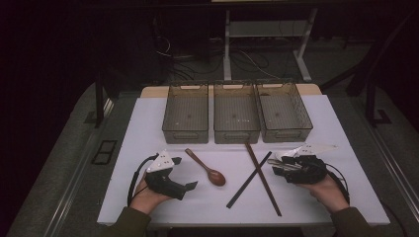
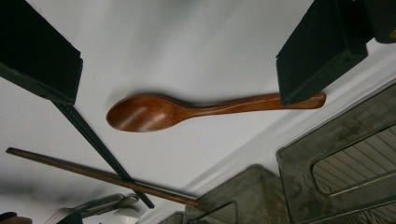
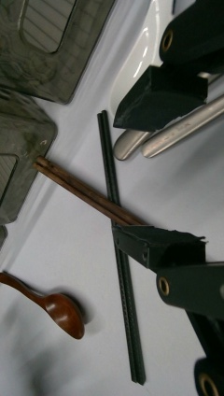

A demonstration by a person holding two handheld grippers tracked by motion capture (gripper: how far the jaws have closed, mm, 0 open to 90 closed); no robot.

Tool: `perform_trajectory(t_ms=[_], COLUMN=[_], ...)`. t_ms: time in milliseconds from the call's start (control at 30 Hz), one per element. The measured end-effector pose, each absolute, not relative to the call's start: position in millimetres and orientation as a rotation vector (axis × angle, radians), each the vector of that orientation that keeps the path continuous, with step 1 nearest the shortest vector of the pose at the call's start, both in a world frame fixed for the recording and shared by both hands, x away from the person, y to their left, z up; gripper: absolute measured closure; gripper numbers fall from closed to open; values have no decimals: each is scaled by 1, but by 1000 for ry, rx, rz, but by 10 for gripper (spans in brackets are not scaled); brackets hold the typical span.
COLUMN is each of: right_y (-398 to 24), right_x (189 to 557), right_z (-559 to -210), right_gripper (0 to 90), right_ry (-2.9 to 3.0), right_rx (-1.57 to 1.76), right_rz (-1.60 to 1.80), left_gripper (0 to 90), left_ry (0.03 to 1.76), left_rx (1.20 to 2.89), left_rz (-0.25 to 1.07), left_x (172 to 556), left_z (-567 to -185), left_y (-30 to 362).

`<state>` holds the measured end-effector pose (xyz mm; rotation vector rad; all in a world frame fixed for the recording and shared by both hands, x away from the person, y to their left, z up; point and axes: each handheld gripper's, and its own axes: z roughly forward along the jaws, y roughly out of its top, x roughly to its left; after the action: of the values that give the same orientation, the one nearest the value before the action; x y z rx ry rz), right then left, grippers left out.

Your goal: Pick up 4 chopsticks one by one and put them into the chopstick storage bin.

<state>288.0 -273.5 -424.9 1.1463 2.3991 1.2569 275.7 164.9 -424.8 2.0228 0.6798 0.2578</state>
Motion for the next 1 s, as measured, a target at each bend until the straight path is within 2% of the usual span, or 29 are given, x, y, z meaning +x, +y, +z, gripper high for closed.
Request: perform_trajectory(t_ms=[100,233,433,733,1000], right_y=[-271,-265,-255,-239,-228], right_x=[292,305,319,340,356], right_z=[-424,-423,-425,-429,-435], right_gripper=[443,559,643,821,888], right_ry=[2403,2414,2433,2449,2478], right_rx=[1143,1146,1157,1152,1160], right_rz=[1262,1274,1256,1198,1145], left_gripper=[0,0,0,0,0], left_ry=[681,679,686,689,687], left_rx=[2025,2021,2017,2015,2025], left_rz=[252,245,244,250,248], left_x=[276,276,276,276,276], left_z=[-425,-426,-426,-426,-427], left_y=[165,166,167,168,168])
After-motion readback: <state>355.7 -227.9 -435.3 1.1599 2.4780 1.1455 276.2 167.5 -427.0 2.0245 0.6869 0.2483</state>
